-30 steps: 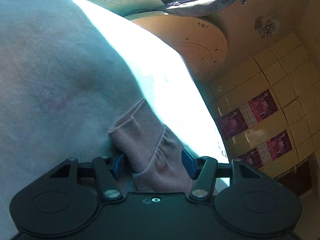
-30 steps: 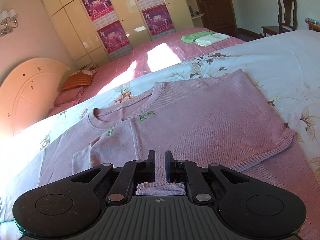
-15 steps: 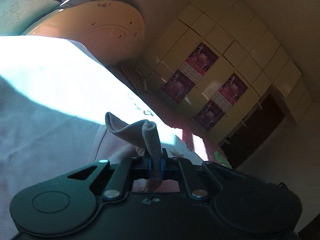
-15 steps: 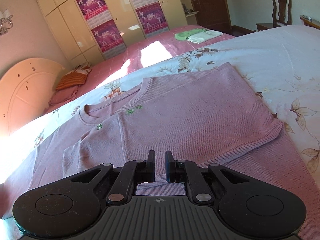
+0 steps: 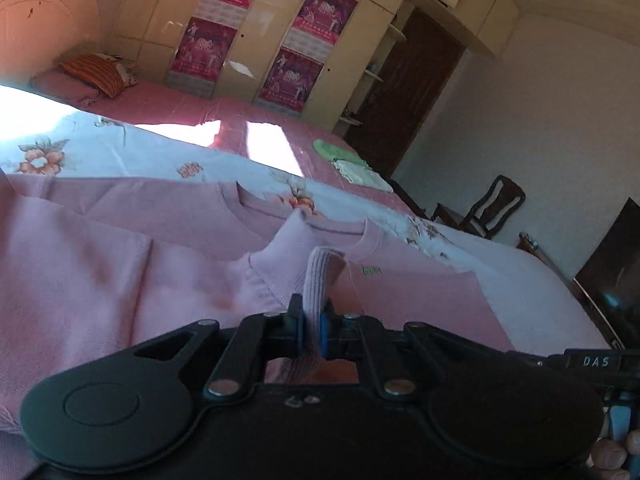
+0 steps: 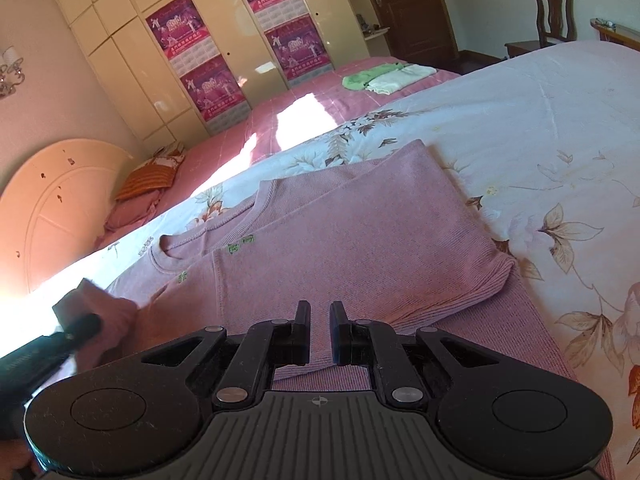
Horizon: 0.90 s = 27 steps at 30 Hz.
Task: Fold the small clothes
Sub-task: 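Carry the sleeve across the sweater body with the left gripper and release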
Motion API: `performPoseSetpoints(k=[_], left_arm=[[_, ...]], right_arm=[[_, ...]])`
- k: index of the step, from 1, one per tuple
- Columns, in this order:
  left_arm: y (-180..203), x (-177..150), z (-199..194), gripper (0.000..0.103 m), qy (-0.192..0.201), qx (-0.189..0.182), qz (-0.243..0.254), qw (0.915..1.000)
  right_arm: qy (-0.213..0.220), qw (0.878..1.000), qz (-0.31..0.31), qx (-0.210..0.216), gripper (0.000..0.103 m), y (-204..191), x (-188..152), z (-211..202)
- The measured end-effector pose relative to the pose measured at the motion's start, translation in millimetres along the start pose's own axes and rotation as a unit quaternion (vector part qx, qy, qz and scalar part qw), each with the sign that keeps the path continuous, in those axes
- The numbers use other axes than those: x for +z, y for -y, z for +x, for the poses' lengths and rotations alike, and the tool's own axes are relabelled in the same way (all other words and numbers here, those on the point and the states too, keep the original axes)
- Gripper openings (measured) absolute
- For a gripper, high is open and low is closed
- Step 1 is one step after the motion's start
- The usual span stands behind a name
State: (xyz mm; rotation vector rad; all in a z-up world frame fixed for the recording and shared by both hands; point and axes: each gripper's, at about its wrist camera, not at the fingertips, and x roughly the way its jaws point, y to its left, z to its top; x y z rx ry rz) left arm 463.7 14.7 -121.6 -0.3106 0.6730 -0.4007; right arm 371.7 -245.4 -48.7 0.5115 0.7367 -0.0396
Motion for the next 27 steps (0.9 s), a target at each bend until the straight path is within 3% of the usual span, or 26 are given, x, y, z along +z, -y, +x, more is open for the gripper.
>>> performPoseSetpoints(k=[2, 4, 5, 6, 7, 8, 9, 10, 11, 13, 16, 19, 21, 22, 23, 27], left_arm=[[0.7, -9.2, 19.3, 0.024, -0.036, -0.004, 0.011, 0.9993], [9.0, -16.4, 14.1, 0.035, -0.025, -0.009, 0.030, 0.9992], [10.2, -17.1, 5.5, 0.041, -0.019, -0.012, 0.038, 0.9990], [10.0, -17.7, -6.5, 0.044, -0.007, -0.007, 0.043, 0.9990], [6.4, -19.2, -22.0, 0.049, 0.008, 0.004, 0.047, 0.9989], [3.4, -19.1, -39.4, 0.050, 0.024, 0.019, 0.050, 0.9983], [-3.1, -21.4, -57.9, 0.050, 0.038, 0.037, 0.049, 0.9974], [-11.0, -24.1, -74.8, 0.050, 0.047, 0.056, 0.047, 0.9963], [-21.5, -22.1, -96.0, 0.050, 0.056, 0.084, 0.044, 0.9939], [-45.5, -27.1, -127.2, 0.048, 0.058, 0.134, 0.042, 0.9884], [-81.8, -38.9, -157.2, 0.048, 0.035, 0.187, 0.026, 0.9814], [-104.8, -44.2, -164.9, 0.048, 0.003, 0.204, 0.003, 0.9790], [-106.2, -41.4, -162.7, 0.048, 0.005, 0.199, 0.011, 0.9799], [-106.2, -38.2, -158.6, 0.048, 0.009, 0.198, 0.012, 0.9800], [-108.5, -37.7, -153.3, 0.048, 0.009, 0.198, 0.012, 0.9801], [-108.9, -28.0, -137.9, 0.046, 0.016, 0.204, 0.019, 0.9786]], right_arm=[[-0.004, 1.000, 0.001, 0.012, 0.009, -2.5, 3.0, 2.6], [-0.006, 1.000, -0.003, 0.024, 0.010, -7.0, 3.2, 5.1], [-0.008, 0.999, -0.005, 0.031, 0.024, -9.8, 3.2, 6.9], [-0.007, 0.999, -0.006, 0.039, 0.044, -13.1, 2.5, 7.7], [0.007, 0.999, -0.009, 0.049, 0.085, -17.8, 1.6, 7.6], [0.009, 0.997, -0.017, 0.069, 0.088, -22.6, 1.6, 8.9], [0.001, 0.996, -0.022, 0.086, 0.088, -27.4, 1.2, 11.9], [-0.011, 0.993, -0.021, 0.112, 0.078, -33.3, 0.7, 17.6], [-0.025, 0.991, -0.020, 0.128, 0.060, -38.0, -0.6, 23.4], [-0.057, 0.988, -0.021, 0.143, 0.048, -51.4, -5.1, 42.3], [-0.100, 0.984, -0.025, 0.147, 0.047, -67.5, -15.0, 70.0], [-0.123, 0.982, -0.020, 0.144, 0.047, -77.2, -24.1, 89.4], [-0.120, 0.982, -0.041, 0.139, 0.045, -88.0, -24.5, 92.1], [-0.123, 0.981, -0.056, 0.138, 0.017, -93.9, -23.2, 93.6], [-0.120, 0.982, -0.069, 0.131, 0.007, -98.5, -21.7, 93.1], [-0.057, 0.984, -0.108, 0.132, 0.007, -107.3, -4.3, 66.1]])
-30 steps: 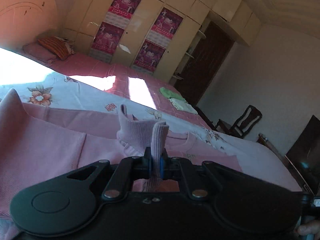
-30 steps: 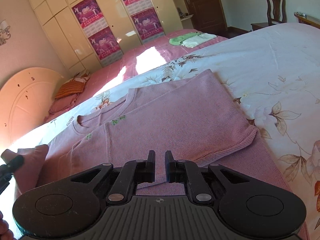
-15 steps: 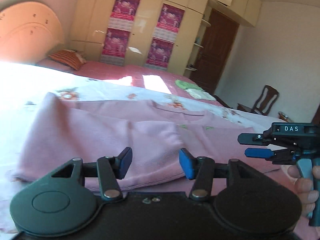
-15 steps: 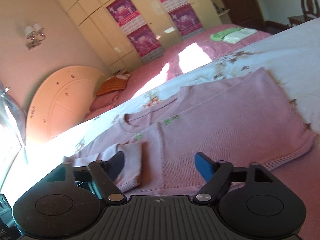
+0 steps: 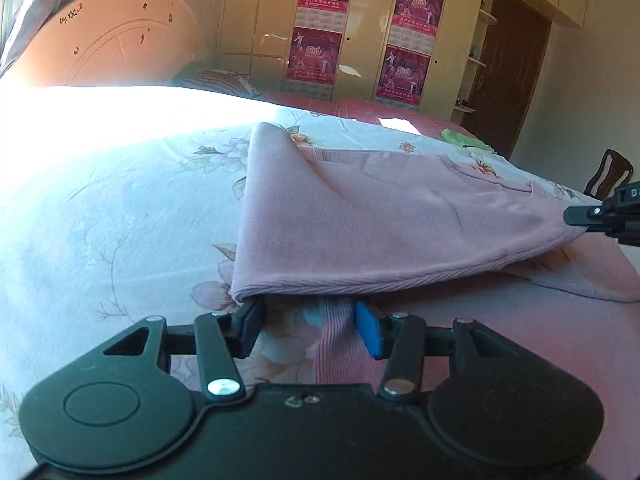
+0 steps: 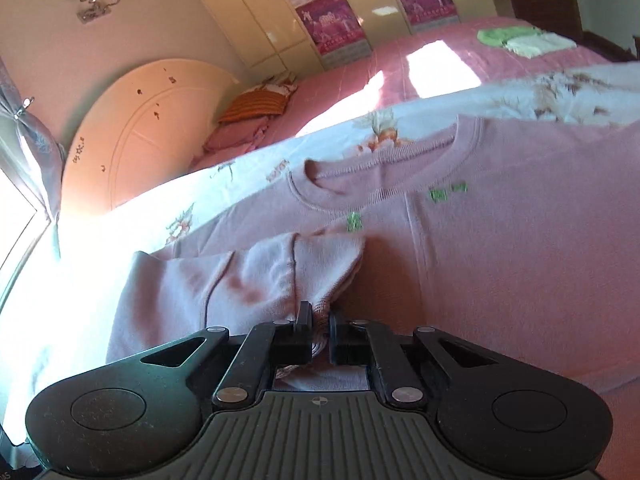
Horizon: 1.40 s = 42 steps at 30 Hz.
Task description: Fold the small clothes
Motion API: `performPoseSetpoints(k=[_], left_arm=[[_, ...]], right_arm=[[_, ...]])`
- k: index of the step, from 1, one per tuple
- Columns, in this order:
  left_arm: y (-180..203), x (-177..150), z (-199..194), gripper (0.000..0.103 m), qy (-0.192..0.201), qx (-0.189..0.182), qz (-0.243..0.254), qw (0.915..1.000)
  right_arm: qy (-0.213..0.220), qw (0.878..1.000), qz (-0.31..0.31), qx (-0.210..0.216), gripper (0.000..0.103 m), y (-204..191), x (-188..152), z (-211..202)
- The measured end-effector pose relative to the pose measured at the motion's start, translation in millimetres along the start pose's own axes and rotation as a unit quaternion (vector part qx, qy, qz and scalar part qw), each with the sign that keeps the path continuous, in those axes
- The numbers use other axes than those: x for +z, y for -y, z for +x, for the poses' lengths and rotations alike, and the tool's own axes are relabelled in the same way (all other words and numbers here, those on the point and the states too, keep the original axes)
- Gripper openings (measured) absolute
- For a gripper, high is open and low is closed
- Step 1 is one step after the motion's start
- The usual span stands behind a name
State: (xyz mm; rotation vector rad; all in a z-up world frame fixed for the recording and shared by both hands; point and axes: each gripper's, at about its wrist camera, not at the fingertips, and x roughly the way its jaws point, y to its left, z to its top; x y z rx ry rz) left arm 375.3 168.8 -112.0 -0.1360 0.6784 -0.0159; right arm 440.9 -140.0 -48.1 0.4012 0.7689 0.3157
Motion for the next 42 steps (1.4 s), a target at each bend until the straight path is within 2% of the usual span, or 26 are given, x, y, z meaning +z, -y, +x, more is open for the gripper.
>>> performPoseSetpoints(k=[3, 5, 7, 11, 15, 21, 22, 25, 27, 28, 30, 32, 33, 34, 35, 37, 40, 42], left_arm=[[0.2, 3.4, 0.8, 0.041, 0.006, -0.006, -0.007, 0.9999], [-0.5, 2.6, 1.5, 0.038, 0.004, -0.007, -0.007, 0.9999], [-0.7, 2.1, 1.7, 0.037, 0.004, -0.009, -0.007, 0.9999], [2.2, 4.7, -0.3, 0.033, 0.012, -0.016, -0.002, 0.9998], [2.5, 7.4, 13.6, 0.034, -0.015, -0.007, -0.003, 0.9999], [-5.1, 7.5, 10.7, 0.035, -0.016, -0.010, -0.013, 0.9997], [-8.5, 7.5, 6.3, 0.038, -0.016, -0.013, -0.022, 0.9995], [-15.8, 9.8, -17.1, 0.042, 0.014, -0.025, -0.046, 0.9985], [-10.9, 19.2, -24.8, 0.047, 0.034, -0.043, -0.050, 0.9972], [-5.7, 23.8, -22.4, 0.050, 0.036, -0.050, -0.045, 0.9970], [8.8, 33.7, -5.6, 0.053, 0.030, -0.073, -0.033, 0.9963], [23.9, 37.8, 20.2, 0.053, 0.019, -0.089, -0.023, 0.9956], [28.2, 36.1, 35.6, 0.053, 0.002, -0.086, -0.020, 0.9961], [28.8, 33.8, 48.3, 0.053, -0.018, -0.080, -0.025, 0.9963], [27.1, 28.8, 54.6, 0.053, -0.011, -0.081, -0.031, 0.9962], [24.3, 36.2, 52.4, 0.054, -0.027, -0.085, -0.044, 0.9950], [24.3, 49.6, 55.9, 0.060, -0.011, -0.084, -0.050, 0.9951], [29.9, 62.5, 73.8, 0.060, -0.020, -0.083, -0.045, 0.9954]], right_arm=[[0.065, 0.997, -0.021, -0.030, 0.007, 4.2, 17.8, -39.0], [0.085, 0.994, -0.027, -0.059, 0.007, 18.2, 24.2, -56.6], [0.065, 0.994, -0.030, -0.082, 0.007, 36.4, 22.7, -55.1], [0.040, 0.995, -0.016, -0.086, 0.007, 55.4, 11.4, -49.1], [0.038, 0.996, -0.007, -0.085, 0.007, 58.9, 1.0, -49.3], [0.016, 0.995, 0.004, -0.098, 0.007, 72.4, -12.8, -42.6], [0.014, 0.995, 0.006, -0.098, 0.007, 75.6, -14.6, -41.2], [0.001, 0.994, 0.010, -0.107, 0.007, 82.9, -16.7, -40.7], [0.028, 0.989, 0.005, -0.147, 0.007, 81.3, -16.0, -50.4], [0.043, 0.987, 0.003, -0.153, 0.010, 80.5, -14.7, -56.1], [0.055, 0.991, 0.008, -0.124, 0.011, 78.6, -9.8, -57.6], [0.042, 0.993, -0.017, -0.112, 0.011, 67.5, -7.4, -44.5], [0.033, 0.993, -0.031, -0.109, 0.011, 64.1, -8.6, -37.3], [0.009, 0.992, -0.046, -0.116, 0.011, 62.9, -11.9, -23.6], [-0.023, 0.990, -0.049, -0.129, 0.011, 67.6, -14.8, -11.0], [-0.016, 0.991, -0.046, -0.125, 0.011, 68.9, -10.4, -14.4], [0.023, 0.992, -0.056, -0.109, 0.011, 62.9, -1.3, -22.1], [0.009, 0.994, -0.055, -0.095, 0.011, 59.6, 4.1, -4.5]])
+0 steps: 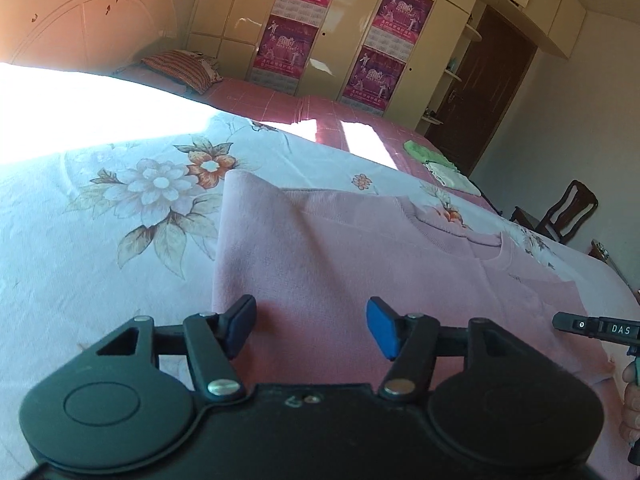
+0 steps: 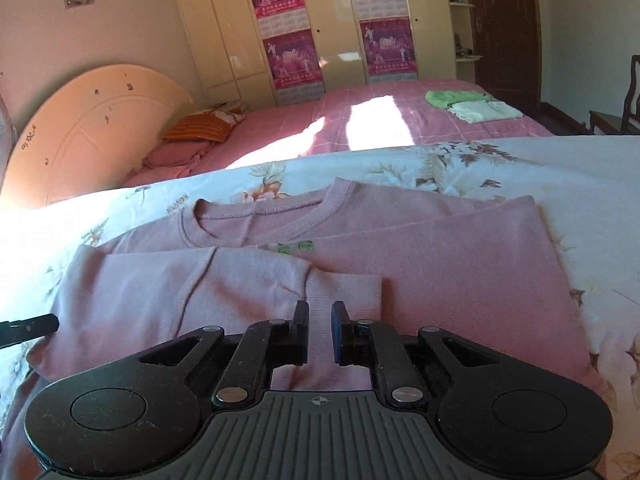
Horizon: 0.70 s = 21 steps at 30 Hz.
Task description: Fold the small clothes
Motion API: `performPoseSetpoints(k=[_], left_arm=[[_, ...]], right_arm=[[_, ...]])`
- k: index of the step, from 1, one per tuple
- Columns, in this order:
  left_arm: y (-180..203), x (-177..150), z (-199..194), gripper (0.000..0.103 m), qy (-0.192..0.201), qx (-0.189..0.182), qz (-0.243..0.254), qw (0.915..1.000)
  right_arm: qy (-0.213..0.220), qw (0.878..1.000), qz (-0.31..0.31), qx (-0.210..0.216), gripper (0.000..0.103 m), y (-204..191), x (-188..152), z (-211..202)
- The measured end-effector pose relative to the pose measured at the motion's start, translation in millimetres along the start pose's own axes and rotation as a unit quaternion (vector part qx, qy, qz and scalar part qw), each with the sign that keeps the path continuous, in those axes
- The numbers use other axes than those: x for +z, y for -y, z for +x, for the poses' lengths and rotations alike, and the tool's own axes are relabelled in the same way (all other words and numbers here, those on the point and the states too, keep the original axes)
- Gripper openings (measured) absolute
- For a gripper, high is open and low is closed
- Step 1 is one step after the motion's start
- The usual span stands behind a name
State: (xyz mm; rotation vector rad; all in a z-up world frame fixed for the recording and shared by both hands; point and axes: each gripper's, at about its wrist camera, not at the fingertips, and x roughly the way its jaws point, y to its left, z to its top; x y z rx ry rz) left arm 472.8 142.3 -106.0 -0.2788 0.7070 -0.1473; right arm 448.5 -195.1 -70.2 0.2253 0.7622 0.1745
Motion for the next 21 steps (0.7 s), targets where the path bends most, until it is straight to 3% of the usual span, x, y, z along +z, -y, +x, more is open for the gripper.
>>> performPoseSetpoints(k=[2, 7, 8, 10, 13, 15, 17, 19, 21], left_arm=[[2.6, 16.5, 21.8, 0.060, -0.004, 0.005, 0.007, 1.0000], [-16.6, 49.5, 63.6, 0.058, -0.013, 0.002, -0.001, 0.9999], [-22.9, 54.8, 65.4, 0.053, -0.015, -0.002, -0.008, 0.9999], [-22.0, 59.8, 55.0, 0.054, -0.003, 0.005, -0.007, 1.0000], [0.9, 55.0, 36.2, 0.057, 0.032, -0.019, 0.035, 0.9987], [22.9, 49.3, 45.4, 0.060, 0.019, -0.034, 0.079, 0.9961], [34.4, 43.1, 64.9, 0.061, 0.002, -0.008, 0.120, 0.9927], [21.3, 39.2, 79.8, 0.061, -0.015, 0.023, 0.118, 0.9926], [0.0, 39.0, 71.8, 0.061, 0.001, 0.004, 0.085, 0.9964]], right_arm=[[-0.012, 1.000, -0.025, -0.004, 0.011, -12.0, 5.9, 24.9], [-0.004, 0.996, -0.048, -0.069, 0.011, -12.8, 22.0, 59.3], [-0.007, 0.997, -0.043, -0.061, 0.011, -7.7, 22.3, 60.7], [-0.007, 0.997, -0.054, -0.057, 0.011, -6.8, 22.6, 55.2], [0.035, 0.997, -0.056, -0.029, 0.011, -19.1, 26.9, 40.8], [0.035, 0.998, -0.061, 0.004, 0.011, -34.9, 28.4, 45.5], [0.019, 0.996, -0.076, 0.030, 0.011, -50.2, 26.5, 56.4], [-0.003, 0.995, -0.094, 0.023, 0.011, -56.7, 20.6, 71.3], [-0.006, 0.995, -0.096, 0.016, 0.011, -48.2, 17.5, 74.1]])
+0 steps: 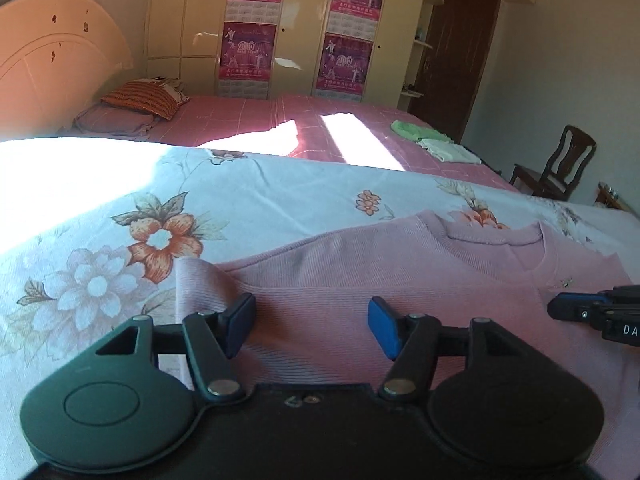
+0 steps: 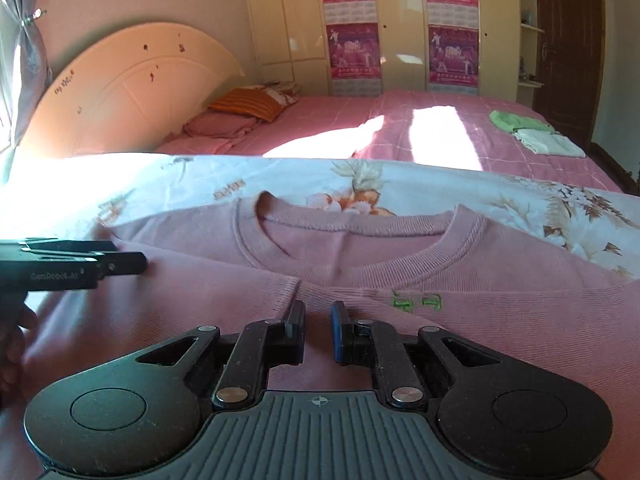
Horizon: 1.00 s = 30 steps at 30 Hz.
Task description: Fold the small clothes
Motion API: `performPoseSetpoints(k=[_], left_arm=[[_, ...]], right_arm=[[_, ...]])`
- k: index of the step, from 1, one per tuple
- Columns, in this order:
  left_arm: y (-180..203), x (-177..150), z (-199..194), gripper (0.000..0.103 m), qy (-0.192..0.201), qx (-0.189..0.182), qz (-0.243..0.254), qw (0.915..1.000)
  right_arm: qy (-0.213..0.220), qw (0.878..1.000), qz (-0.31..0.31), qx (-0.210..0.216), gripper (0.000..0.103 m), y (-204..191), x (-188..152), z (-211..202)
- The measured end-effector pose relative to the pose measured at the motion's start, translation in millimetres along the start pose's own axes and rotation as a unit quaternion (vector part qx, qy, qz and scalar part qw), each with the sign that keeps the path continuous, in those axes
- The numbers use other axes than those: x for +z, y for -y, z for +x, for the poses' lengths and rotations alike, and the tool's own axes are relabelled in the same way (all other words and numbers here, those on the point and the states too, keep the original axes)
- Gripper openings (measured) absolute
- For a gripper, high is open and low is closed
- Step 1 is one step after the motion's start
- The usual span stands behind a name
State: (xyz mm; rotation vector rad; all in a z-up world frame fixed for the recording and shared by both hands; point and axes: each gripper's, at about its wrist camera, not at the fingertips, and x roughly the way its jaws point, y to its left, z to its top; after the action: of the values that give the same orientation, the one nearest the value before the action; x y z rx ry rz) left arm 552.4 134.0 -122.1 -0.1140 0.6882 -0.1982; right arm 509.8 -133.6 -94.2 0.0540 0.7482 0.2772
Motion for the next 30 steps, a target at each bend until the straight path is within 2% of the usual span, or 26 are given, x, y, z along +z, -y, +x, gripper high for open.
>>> performPoseSetpoints(k=[1, 2, 3, 5, 6, 8, 10, 12, 14, 16, 19, 22, 24, 25, 26, 29, 30], left_arm=[[-6.2, -2.2, -4.6, 0.060, 0.003, -0.006, -0.007, 1.0000], [-7.4, -4.5, -8.3, 0.060, 0.006, -0.009, 0.000, 0.9999], [-4.6, -6.6, -10.3, 0.060, 0.007, -0.007, 0.013, 0.9999], [10.2, -6.9, -12.9, 0.060, 0.002, 0.014, 0.042, 0.9990], [20.0, -6.0, -18.4, 0.060, 0.005, 0.023, 0.052, 0.9984], [34.8, -10.0, -34.8, 0.063, 0.026, -0.001, 0.051, 0.9984], [51.5, -18.1, -42.0, 0.064, 0.023, -0.004, 0.061, 0.9978], [64.7, -34.3, -46.9, 0.064, 0.013, -0.001, 0.074, 0.9972], [62.1, -50.8, -50.8, 0.064, -0.004, 0.010, 0.070, 0.9975], [47.8, -65.8, -61.5, 0.064, -0.003, 0.024, 0.063, 0.9978], [30.4, -72.7, -83.3, 0.064, -0.003, 0.027, 0.027, 0.9993], [40.6, -70.6, -91.2, 0.065, 0.005, 0.038, 0.019, 0.9991], [46.7, -70.7, -85.0, 0.066, -0.005, 0.036, 0.008, 0.9993], [49.1, -73.4, -78.0, 0.067, -0.017, 0.045, 0.008, 0.9988], [53.2, -77.1, -75.1, 0.068, -0.011, 0.056, 0.022, 0.9981], [66.2, -72.9, -80.0, 0.068, -0.025, 0.081, 0.040, 0.9956], [68.7, -74.1, -84.7, 0.068, -0.017, 0.082, 0.040, 0.9957]], right_arm=[[0.003, 1.000, 0.007, -0.006, 0.011, 5.3, -0.4, -3.7], [0.005, 0.999, 0.001, -0.043, 0.011, 9.0, -1.6, -6.6], [0.007, 0.998, 0.003, -0.055, 0.011, 15.9, -4.5, -8.6], [0.002, 0.999, 0.034, -0.032, 0.011, 30.7, -7.8, -10.4], [0.001, 0.999, 0.030, -0.034, 0.011, 29.7, -5.4, -13.4], [0.023, 0.999, 0.018, -0.038, 0.011, 21.8, -0.7, -28.5], [0.044, 0.999, 0.002, -0.019, 0.011, 10.8, -2.9, -44.6], [0.024, 1.000, -0.009, 0.005, 0.011, 1.1, -11.9, -47.5], [0.007, 0.999, -0.031, -0.006, 0.011, -1.2, -27.8, -51.0], [-0.004, 0.998, -0.036, -0.041, 0.011, 12.8, -45.7, -59.4], [-0.004, 0.997, 0.003, -0.071, 0.011, 46.2, -65.5, -81.9], [0.017, 0.998, 0.034, -0.058, 0.012, 54.8, -68.5, -97.9], [0.033, 0.998, 0.035, -0.042, 0.012, 48.2, -66.8, -102.5], [0.027, 0.998, 0.029, -0.039, 0.012, 44.9, -67.7, -99.3], [0.005, 0.999, 0.025, -0.042, 0.011, 44.4, -69.5, -90.8], [-0.007, 0.999, 0.019, -0.044, 0.012, 44.6, -66.2, -92.2], [0.009, 0.999, 0.023, -0.047, 0.012, 44.8, -62.8, -99.9]])
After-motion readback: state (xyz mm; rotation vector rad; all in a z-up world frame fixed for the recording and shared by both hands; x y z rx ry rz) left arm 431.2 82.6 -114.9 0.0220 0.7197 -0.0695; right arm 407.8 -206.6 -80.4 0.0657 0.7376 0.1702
